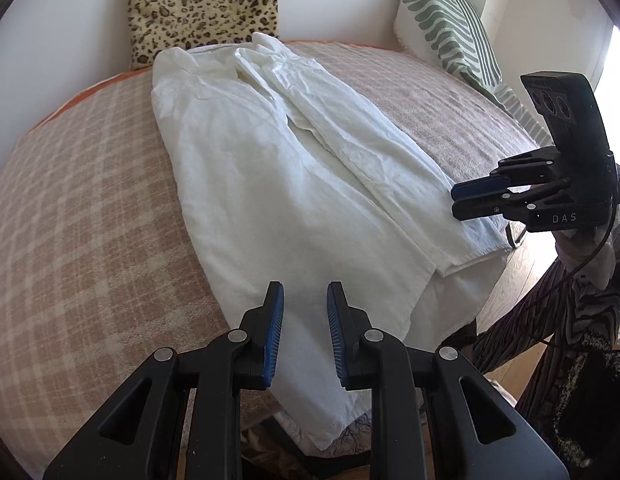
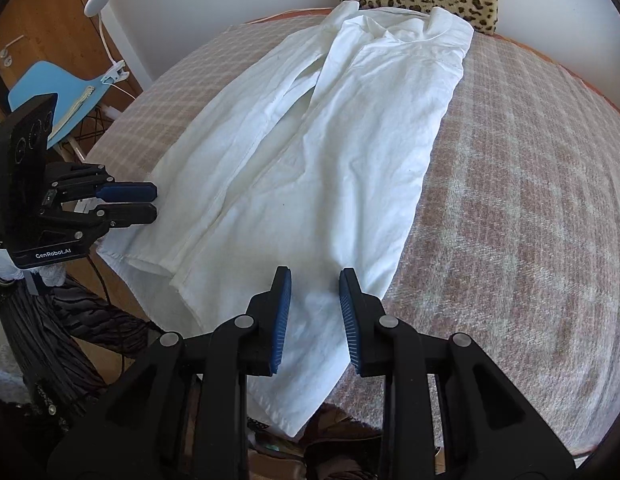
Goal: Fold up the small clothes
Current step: 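Move both grippers to the hem end of the folded shirt, then grasp the hem with both grippers and fold it toward the collar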
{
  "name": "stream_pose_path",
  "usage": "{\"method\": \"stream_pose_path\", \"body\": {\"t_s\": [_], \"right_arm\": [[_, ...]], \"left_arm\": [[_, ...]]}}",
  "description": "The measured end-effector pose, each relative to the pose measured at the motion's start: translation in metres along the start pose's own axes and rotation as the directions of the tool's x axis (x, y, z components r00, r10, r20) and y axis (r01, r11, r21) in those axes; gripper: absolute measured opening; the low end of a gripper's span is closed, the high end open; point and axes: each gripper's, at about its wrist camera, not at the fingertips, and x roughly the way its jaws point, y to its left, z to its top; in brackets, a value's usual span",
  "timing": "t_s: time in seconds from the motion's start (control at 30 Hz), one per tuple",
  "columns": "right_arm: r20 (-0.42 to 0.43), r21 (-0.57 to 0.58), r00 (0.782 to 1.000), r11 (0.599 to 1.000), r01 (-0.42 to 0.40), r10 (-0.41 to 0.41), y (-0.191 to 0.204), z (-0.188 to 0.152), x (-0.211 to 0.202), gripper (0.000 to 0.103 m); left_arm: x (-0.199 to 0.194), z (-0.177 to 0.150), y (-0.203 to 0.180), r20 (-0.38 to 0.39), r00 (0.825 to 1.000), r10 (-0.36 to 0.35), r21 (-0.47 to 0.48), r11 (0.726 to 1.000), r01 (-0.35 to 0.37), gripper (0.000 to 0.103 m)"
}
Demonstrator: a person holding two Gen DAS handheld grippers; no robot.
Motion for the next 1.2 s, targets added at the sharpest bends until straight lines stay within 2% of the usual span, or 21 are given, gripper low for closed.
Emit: {"method": "stream_pose_path", "body": {"t_s": [0.07, 0.13, 0.17, 0.2, 0.23, 0.27, 0.33, 0.37, 0.47, 0.57, 0.63, 0.83, 0.9, 1.0, 1.07, 1.17, 1.2], "right_arm": [[-0.015, -0.024, 1.0, 1.0, 0.003, -0.003, 0.006, -0.013, -0.008, 0.027], [-0.007, 0.012, 0.999, 0.999, -0.045, 0.045, 0.003, -0.02, -0.02, 0.027], [0.006, 0.04, 0.999, 0.998, -0.054, 0.054, -0.001, -0.023, -0.026, 0.027], [0.019, 0.064, 0.998, 0.996, -0.054, 0.053, -0.006, -0.024, -0.031, 0.027], [0.032, 0.089, 0.999, 0.995, -0.047, 0.044, -0.011, -0.023, -0.035, 0.03], [0.047, 0.112, 0.998, 0.993, -0.043, 0.038, -0.016, -0.023, -0.037, 0.038], [0.056, 0.18, 0.996, 0.981, -0.073, 0.063, -0.033, -0.02, -0.035, 0.049], [0.053, 0.214, 0.994, 0.971, -0.105, 0.096, -0.041, -0.019, -0.031, 0.049], [0.056, 0.313, 0.975, 0.924, -0.22, 0.214, -0.059, -0.023, -0.021, 0.049], [0.083, 0.38, 0.937, 0.859, -0.343, 0.338, -0.069, -0.031, -0.019, 0.049], [0.087, 0.412, 0.918, 0.825, -0.388, 0.388, -0.073, -0.038, -0.018, 0.049], [0.046, 0.417, 0.902, 0.812, -0.408, 0.43, -0.066, -0.046, -0.011, 0.049], [0.031, 0.419, 0.899, 0.811, -0.409, 0.437, -0.063, -0.049, -0.005, 0.049], [0.028, 0.442, 0.881, 0.784, -0.436, 0.473, -0.062, -0.043, 0.007, 0.047], [0.015, 0.446, 0.861, 0.767, -0.46, 0.508, -0.057, -0.039, 0.014, 0.032], [0.016, 0.426, 0.841, 0.757, -0.496, 0.541, -0.048, -0.034, 0.016, 0.017], [0.023, 0.418, 0.836, 0.754, -0.506, 0.548, -0.046, -0.033, 0.014, 0.015]], "left_arm": [[-0.005, -0.004, 0.001, -0.001, 1.0, -0.003, -0.004, 1.0, 0.003, 0.02], [-0.011, -0.007, 0.004, 0.0, 1.0, -0.012, -0.023, 1.0, 0.012, 0.021], [-0.014, -0.007, 0.008, 0.005, 1.0, -0.018, -0.045, 0.999, 0.018, 0.025], [-0.017, -0.007, 0.013, 0.014, 1.0, -0.026, -0.075, 0.997, 0.027, 0.039], [-0.021, -0.008, 0.018, 0.023, 0.999, -0.022, -0.107, 0.994, 0.025, 0.047], [-0.025, -0.01, 0.024, 0.032, 0.999, -0.012, -0.136, 0.991, 0.016, 0.057], [-0.027, -0.012, 0.034, 0.028, 1.0, -0.012, -0.179, 0.984, 0.017, 0.057], [-0.027, -0.014, 0.038, 0.022, 1.0, -0.017, -0.203, 0.979, 0.021, 0.057], [-0.024, -0.022, 0.05, 0.007, 0.995, -0.097, -0.302, 0.949, 0.095, 0.057], [-0.021, -0.033, 0.052, -0.006, 0.986, -0.165, -0.359, 0.921, 0.152, 0.054], [-0.02, -0.036, 0.052, 0.0, 0.982, -0.19, -0.376, 0.91, 0.177, 0.054], [-0.021, -0.037, 0.053, -0.002, 0.97, -0.245, -0.418, 0.881, 0.221, 0.045], [-0.02, -0.035, 0.05, -0.007, 0.965, -0.262, -0.426, 0.874, 0.234, 0.035], [-0.015, -0.037, 0.047, -0.011, 0.957, -0.288, -0.445, 0.859, 0.254, 0.023], [-0.013, -0.035, 0.045, -0.013, 0.956, -0.293, -0.447, 0.857, 0.256, 0.022], [-0.015, -0.033, 0.044, -0.011, 0.957, -0.289, -0.439, 0.862, 0.255, 0.012], [-0.016, -0.031, 0.044, -0.006, 0.957, -0.29, -0.439, 0.861, 0.257, 0.009]]}}
